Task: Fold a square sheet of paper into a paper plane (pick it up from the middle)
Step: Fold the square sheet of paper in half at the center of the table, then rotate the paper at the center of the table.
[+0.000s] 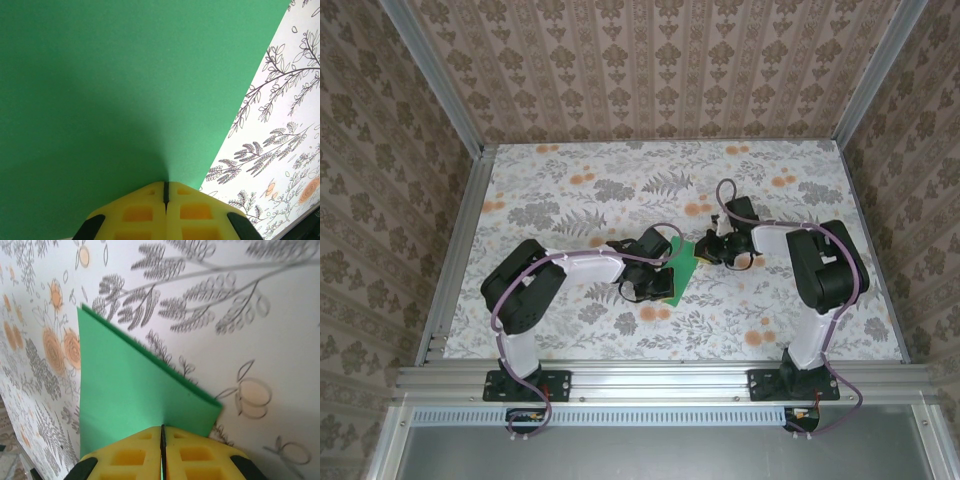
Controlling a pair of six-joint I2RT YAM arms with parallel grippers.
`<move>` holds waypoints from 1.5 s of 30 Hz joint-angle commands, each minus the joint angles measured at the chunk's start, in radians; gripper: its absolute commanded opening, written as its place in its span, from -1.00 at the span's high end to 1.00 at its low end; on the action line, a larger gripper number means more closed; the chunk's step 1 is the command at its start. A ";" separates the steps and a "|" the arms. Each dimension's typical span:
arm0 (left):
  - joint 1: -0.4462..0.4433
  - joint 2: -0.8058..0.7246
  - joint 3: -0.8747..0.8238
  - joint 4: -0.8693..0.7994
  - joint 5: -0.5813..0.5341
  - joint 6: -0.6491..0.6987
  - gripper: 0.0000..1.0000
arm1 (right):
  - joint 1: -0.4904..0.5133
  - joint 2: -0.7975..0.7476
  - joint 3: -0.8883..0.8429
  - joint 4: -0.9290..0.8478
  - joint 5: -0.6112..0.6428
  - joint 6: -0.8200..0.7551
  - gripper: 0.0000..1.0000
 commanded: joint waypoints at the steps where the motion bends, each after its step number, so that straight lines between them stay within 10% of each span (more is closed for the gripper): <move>1: -0.001 0.053 -0.048 -0.174 -0.026 0.003 1.00 | -0.040 0.044 0.033 0.005 0.137 -0.006 0.78; 25: -0.001 0.014 -0.011 -0.181 -0.050 0.045 0.97 | -0.103 0.033 0.139 -0.041 0.199 0.016 0.74; 36: 0.107 -0.186 0.074 -0.140 -0.089 0.133 0.10 | 0.054 -0.279 -0.039 -0.194 0.401 0.032 0.30; 45: 0.314 -0.313 -0.038 -0.147 -0.069 0.135 -0.29 | 0.282 -0.162 0.063 -0.286 0.573 0.074 0.15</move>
